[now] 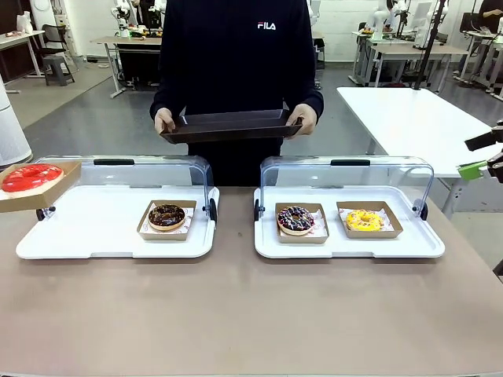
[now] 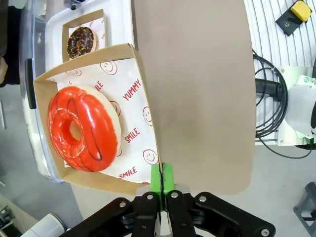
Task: Provide the desired donut to the person.
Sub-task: Pick up and lift the Paper togo box containing the Donut pointed at by the person, then place the picked Paper togo box onto the Handle tray extended by the person.
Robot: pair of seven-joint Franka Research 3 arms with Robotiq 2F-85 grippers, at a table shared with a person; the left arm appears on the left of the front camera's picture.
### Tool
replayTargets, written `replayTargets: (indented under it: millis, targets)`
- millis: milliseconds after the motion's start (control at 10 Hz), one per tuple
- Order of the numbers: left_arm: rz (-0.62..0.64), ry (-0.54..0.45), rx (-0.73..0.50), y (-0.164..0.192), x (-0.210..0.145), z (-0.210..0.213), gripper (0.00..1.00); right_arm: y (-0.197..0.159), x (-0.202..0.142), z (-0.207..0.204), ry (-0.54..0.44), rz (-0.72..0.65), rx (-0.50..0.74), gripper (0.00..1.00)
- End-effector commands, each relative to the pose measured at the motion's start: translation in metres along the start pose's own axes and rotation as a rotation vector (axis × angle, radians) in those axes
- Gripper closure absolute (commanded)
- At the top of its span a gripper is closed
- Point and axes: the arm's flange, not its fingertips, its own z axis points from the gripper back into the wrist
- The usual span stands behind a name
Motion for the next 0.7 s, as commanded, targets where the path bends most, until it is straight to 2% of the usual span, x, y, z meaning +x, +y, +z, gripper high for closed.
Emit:
replayTargets:
  millis: [0,600]
  targets:
    - [0.016,0.008,0.019,0.0017,-0.0008,0.0017,1.00,-0.0001,0.0005,-0.0014,-0.016,0.003,0.011,0.00]
    - [0.016,0.008,0.019,0.0017,-0.0008,0.0017,1.00,-0.0001,0.0005,-0.0014,-0.016,0.003,0.011,0.00]
